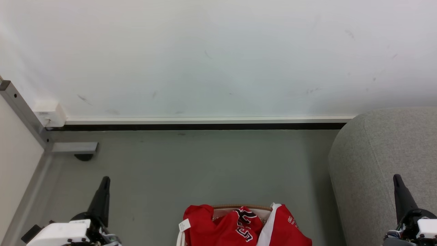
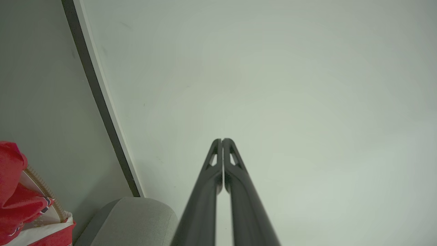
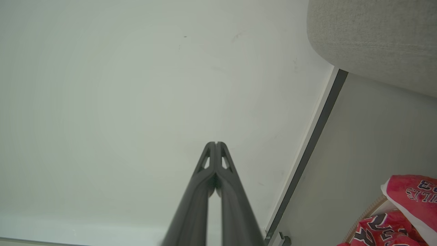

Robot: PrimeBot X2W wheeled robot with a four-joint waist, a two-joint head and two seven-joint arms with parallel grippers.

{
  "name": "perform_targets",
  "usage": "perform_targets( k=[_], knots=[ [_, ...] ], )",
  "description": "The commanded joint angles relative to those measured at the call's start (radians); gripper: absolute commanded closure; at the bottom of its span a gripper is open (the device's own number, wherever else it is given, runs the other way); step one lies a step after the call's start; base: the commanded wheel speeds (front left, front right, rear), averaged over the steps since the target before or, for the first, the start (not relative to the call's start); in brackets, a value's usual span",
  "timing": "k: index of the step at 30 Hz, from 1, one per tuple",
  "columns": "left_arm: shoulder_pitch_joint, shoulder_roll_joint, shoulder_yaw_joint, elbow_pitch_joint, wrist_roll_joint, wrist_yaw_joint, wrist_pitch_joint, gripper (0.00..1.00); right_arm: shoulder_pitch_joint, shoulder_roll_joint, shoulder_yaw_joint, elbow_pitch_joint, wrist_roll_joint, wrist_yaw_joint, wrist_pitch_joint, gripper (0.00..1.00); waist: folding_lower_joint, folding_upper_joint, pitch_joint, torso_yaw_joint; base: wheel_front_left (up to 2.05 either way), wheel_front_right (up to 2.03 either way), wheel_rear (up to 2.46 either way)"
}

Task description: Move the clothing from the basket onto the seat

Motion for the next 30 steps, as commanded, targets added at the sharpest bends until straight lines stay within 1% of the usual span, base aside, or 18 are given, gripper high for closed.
perform_targets(
  k=[1,30],
  knots=[
    [-0.005,0.002,0.001,-0.003,-0.014,0.0,0.002,1.0,-0.008,-0.009,0.0,-0.005,0.002,-0.002,-0.002,1.0,0.0,0.0,0.0,0.0,0.0,0.0,0.0],
    [-0.005,0.002,0.001,-0.003,-0.014,0.0,0.002,1.0,-0.008,-0.009,0.0,-0.005,0.002,-0.002,-0.003,1.0,0.0,0.0,0.0,0.0,0.0,0.0,0.0]
  ],
)
